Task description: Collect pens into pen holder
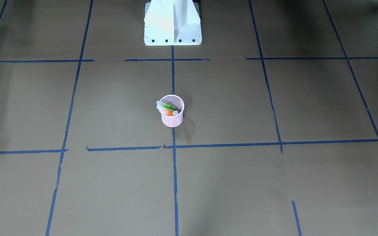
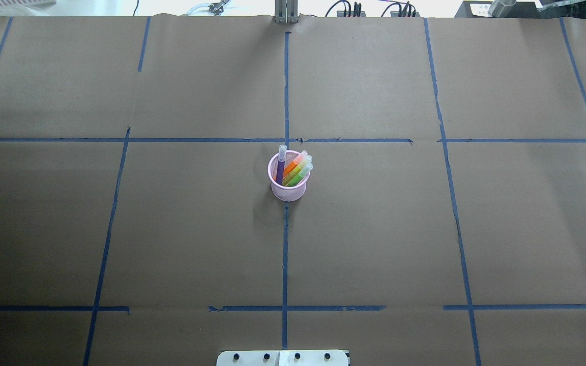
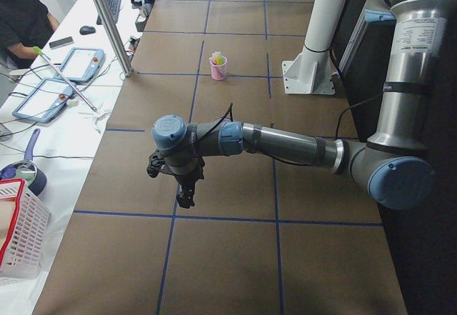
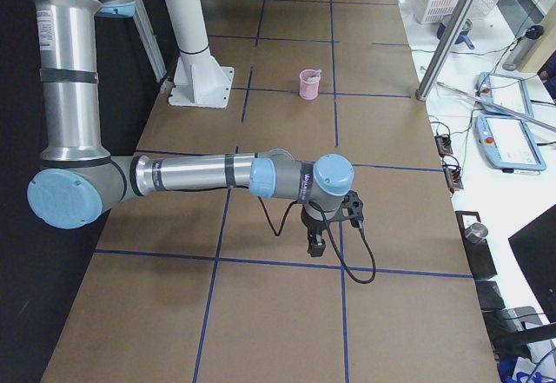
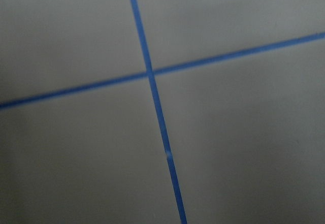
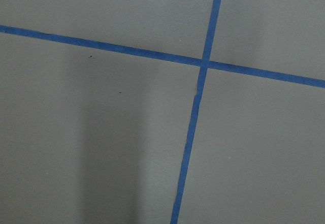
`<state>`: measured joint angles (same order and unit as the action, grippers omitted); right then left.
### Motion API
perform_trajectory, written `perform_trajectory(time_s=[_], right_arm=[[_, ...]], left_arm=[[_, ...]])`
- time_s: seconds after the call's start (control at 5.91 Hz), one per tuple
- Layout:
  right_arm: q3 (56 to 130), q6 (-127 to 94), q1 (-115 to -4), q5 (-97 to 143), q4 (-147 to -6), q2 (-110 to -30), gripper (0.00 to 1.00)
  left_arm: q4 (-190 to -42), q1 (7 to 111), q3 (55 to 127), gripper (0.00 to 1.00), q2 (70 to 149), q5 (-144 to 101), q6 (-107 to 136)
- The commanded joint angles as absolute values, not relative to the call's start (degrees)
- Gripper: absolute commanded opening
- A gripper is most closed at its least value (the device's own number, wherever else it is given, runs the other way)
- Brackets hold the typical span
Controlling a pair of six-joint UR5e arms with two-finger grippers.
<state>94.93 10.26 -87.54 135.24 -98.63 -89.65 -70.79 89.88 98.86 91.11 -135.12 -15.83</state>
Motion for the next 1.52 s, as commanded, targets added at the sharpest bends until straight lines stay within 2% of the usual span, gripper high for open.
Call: perform_trajectory(time_s=[0.0, 0.34, 0.68, 1.35], right_arm=[[92.37, 10.37, -87.54, 135.26, -96.16, -87.89, 1.00], [92.98, 10.46, -87.63, 135.35, -96.06, -88.68, 1.00], [92.46, 10.55, -87.63, 135.00, -96.06, -89.73, 1.00], [96.24, 10.37, -87.98, 132.36, -96.15, -90.96, 1.00]], left_arm=[[-70.75, 90.00, 99.58, 1.00, 89.92, -135.26, -16.17], [-74.44, 89.91, 101.59, 1.00, 88.42, -134.65, -15.56], [-74.10, 89.91, 101.08, 1.00, 88.42, -135.00, -15.56], [-75.75, 89.91, 99.76, 1.00, 87.98, -135.44, -15.56]])
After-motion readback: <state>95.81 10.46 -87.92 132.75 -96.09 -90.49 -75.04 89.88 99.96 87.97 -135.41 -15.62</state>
